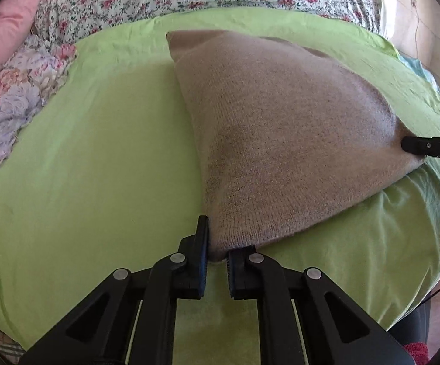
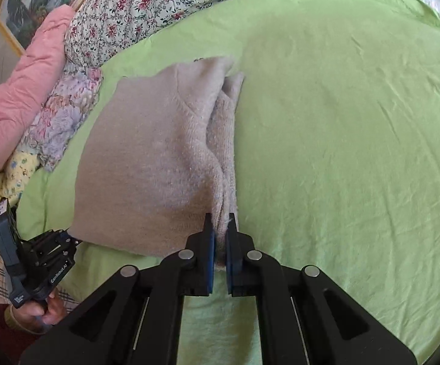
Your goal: Fold small clothes
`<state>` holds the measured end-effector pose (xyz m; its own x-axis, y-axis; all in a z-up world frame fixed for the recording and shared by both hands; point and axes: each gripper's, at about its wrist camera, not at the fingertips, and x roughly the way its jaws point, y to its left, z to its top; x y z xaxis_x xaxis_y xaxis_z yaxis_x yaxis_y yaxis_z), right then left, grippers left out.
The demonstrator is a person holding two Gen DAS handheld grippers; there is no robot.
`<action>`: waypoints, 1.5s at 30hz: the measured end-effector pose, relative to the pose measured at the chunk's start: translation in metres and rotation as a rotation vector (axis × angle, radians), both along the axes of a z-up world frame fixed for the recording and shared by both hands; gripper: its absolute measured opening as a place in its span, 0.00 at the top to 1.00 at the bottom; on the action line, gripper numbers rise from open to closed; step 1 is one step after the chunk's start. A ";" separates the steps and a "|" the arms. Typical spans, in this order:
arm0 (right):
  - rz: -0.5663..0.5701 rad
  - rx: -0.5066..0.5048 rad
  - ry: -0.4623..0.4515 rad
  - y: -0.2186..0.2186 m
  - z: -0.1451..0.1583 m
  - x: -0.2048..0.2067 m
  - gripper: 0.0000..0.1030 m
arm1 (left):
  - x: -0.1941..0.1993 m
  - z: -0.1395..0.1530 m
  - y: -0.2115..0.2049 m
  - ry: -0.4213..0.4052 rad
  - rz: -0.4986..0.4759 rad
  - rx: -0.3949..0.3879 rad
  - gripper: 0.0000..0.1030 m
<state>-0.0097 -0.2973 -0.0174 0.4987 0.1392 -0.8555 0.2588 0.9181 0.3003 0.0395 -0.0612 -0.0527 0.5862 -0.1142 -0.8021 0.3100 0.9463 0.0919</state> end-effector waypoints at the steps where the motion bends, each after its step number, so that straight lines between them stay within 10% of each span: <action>1: -0.001 0.002 0.003 0.000 -0.002 0.001 0.94 | -0.001 0.001 -0.001 -0.001 -0.007 0.001 0.91; 10: -0.050 0.052 0.024 -0.010 0.008 -0.010 0.72 | -0.016 0.018 0.042 0.125 -0.102 -0.208 0.85; 20: -0.039 0.073 -0.133 -0.001 0.053 0.021 0.72 | 0.037 0.077 0.049 0.031 -0.078 -0.409 0.83; 30: 0.036 0.060 -0.108 0.015 0.027 0.092 0.72 | 0.088 0.071 0.006 0.065 -0.125 -0.428 0.83; 45: -0.045 0.061 -0.029 -0.016 -0.012 0.086 0.92 | 0.091 0.040 -0.013 0.058 -0.111 -0.383 0.81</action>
<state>0.0764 -0.3134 -0.0298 0.5303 0.1671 -0.8311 0.2897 0.8856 0.3630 0.1307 -0.0739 -0.0131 0.5086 -0.4711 -0.7206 0.4065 0.8692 -0.2814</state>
